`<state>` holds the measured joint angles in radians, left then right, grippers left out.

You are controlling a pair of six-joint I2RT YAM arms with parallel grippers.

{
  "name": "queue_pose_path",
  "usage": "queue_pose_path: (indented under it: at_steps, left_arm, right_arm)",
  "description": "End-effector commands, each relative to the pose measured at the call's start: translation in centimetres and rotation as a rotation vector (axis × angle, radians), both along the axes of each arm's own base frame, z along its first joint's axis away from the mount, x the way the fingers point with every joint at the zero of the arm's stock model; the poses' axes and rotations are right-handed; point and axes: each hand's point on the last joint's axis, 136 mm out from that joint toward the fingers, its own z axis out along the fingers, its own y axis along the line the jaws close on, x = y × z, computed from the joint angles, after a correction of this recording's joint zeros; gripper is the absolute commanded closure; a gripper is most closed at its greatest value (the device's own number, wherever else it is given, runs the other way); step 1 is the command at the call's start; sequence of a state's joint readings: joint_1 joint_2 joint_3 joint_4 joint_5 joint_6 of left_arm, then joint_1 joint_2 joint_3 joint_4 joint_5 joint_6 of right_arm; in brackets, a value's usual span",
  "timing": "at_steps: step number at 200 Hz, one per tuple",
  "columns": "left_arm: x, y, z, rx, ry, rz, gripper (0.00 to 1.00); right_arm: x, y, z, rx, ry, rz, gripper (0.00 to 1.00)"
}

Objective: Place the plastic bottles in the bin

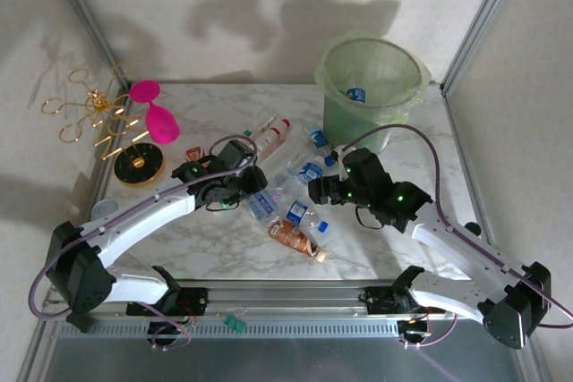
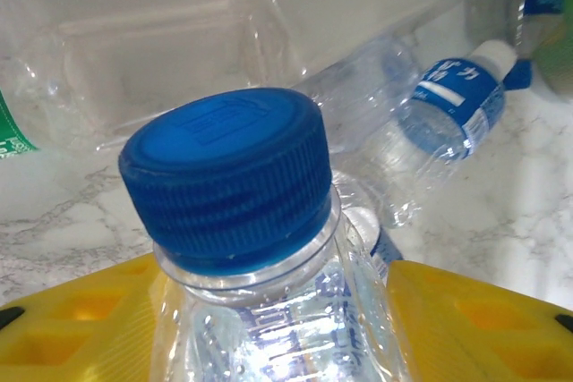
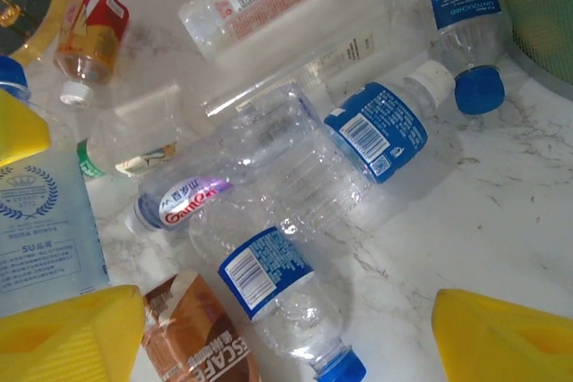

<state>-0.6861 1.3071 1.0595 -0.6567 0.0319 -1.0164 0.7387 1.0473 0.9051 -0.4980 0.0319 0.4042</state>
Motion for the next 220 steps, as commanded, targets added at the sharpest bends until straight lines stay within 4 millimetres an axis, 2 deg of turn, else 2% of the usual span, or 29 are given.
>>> queue_pose_path:
  at_steps: [1, 13, 22, 47, 88, 130, 163, 191, 220]
  left_arm:
    - [0.2, 0.5, 2.3, -0.025, -0.050, 0.007, 0.50]
    - [0.3, 0.2, 2.8, -0.046, -0.061, -0.002, 0.49]
    - [0.4, -0.1, 3.2, -0.059, -0.068, -0.015, 0.48]
    - [0.6, -0.7, 4.7, -0.092, -0.105, -0.043, 0.48]
    - [1.3, -1.7, 9.2, -0.206, -0.245, -0.068, 0.49]
    - [2.0, -3.5, 13.2, -0.293, -0.354, -0.124, 0.49]
    - [2.0, -7.3, 15.5, -0.425, -0.454, -0.261, 0.50]
    - [1.7, -10.6, 17.4, -0.551, -0.484, -0.377, 0.53]
    - [0.5, -12.0, 19.9, -0.662, -0.550, -0.458, 0.54]
  right_arm:
    - [0.2, 1.5, 2.3, 0.104, -0.017, 0.061, 0.16]
    - [-0.2, 2.2, 3.1, 0.152, -0.008, 0.106, 0.16]
    - [0.2, 2.0, 3.8, 0.188, -0.003, 0.111, 0.16]
    - [-0.1, 2.7, 6.8, 0.278, -0.013, 0.172, 0.16]
    - [0.2, 3.1, 10.9, 0.346, -0.046, 0.234, 0.16]
    - [0.5, 3.5, 14.5, 0.519, -0.024, 0.305, 0.16]
    - [0.7, 3.9, 15.5, 0.553, -0.025, 0.327, 0.16]
    - [-0.5, 4.6, 16.6, 0.618, -0.041, 0.415, 0.14]
    - [-1.7, 4.6, 18.1, 0.648, -0.084, 0.474, 0.08]
